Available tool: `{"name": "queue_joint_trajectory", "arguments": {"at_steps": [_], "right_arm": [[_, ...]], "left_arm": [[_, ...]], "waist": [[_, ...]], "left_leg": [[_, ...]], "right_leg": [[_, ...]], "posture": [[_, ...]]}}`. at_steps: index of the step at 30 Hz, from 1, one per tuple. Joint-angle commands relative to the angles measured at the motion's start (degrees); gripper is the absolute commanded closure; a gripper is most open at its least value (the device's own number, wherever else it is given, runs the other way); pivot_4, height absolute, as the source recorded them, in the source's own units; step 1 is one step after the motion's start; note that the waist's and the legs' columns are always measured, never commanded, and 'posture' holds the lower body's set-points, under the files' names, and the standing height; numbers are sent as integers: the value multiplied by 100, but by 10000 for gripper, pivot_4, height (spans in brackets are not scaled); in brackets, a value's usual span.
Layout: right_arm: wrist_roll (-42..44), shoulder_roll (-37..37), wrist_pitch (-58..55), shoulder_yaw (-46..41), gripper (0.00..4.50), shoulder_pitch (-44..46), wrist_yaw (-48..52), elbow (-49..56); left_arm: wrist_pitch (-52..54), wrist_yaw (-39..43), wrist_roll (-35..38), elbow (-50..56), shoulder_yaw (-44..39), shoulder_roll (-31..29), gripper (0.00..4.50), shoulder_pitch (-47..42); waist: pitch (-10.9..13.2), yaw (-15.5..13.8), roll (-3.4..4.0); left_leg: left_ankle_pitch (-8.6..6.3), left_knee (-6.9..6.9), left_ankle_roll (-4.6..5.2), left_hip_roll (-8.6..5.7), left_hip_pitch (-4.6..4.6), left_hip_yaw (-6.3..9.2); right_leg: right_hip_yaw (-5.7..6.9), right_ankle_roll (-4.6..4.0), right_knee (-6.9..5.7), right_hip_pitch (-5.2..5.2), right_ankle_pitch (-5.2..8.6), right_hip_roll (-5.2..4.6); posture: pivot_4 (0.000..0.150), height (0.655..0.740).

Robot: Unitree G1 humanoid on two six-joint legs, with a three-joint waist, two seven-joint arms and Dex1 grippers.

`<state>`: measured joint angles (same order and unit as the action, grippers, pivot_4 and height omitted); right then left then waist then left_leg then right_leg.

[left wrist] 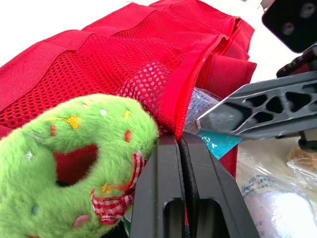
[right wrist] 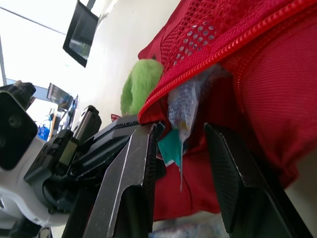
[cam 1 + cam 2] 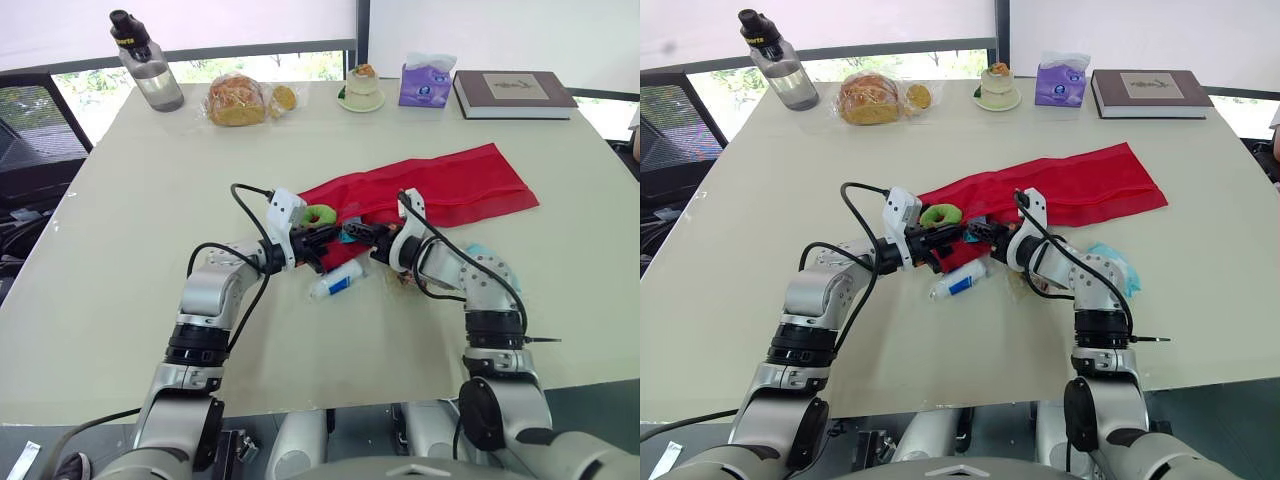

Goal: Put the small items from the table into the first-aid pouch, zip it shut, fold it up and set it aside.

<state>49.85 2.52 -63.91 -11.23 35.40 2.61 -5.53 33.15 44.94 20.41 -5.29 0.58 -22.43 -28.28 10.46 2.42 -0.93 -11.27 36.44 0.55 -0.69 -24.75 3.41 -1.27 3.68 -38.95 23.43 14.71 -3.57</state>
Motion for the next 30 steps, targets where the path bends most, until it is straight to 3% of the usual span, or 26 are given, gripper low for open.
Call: {"name": "queue_joint_trajectory", "arguments": {"at_steps": [1,6,11,20,30], "right_arm": [[-11,-414,-16,245,28831,3,571,579],[-478,-1010,299,726,28831,11,1093,927],[-1244,-1852,915,1642,44506,33,2006,1382],[-2428,-1985,1752,2596,44506,253,2463,1079],[-3571,-1649,2434,3039,44506,544,2481,97]], "left_arm": [[-146,70,47,23,-38,-24,45000,-132],[-183,128,27,-33,-10,-41,45000,-161],[-218,143,-10,-22,22,-54,45000,-109],[-276,162,-82,23,108,-29,45000,-110],[-305,243,-134,8,226,-111,45000,-145]], "waist": [[0,-1,0],[0,7,0],[0,-1,0],[0,-8,-1],[0,-10,-1]], "left_leg": [[0,0,0,0,0,0],[0,0,0,0,1,-5],[0,0,0,0,-1,-5],[0,0,-1,0,-1,0],[2,0,-5,-1,-1,4]], "right_leg": [[0,0,0,0,0,0],[1,0,0,0,0,1],[3,1,4,0,0,0],[5,1,4,0,0,0],[4,1,5,0,0,-2]], "posture": [[1500,7400],[1500,7400],[1500,7400],[1500,7400],[1500,7400]]}}
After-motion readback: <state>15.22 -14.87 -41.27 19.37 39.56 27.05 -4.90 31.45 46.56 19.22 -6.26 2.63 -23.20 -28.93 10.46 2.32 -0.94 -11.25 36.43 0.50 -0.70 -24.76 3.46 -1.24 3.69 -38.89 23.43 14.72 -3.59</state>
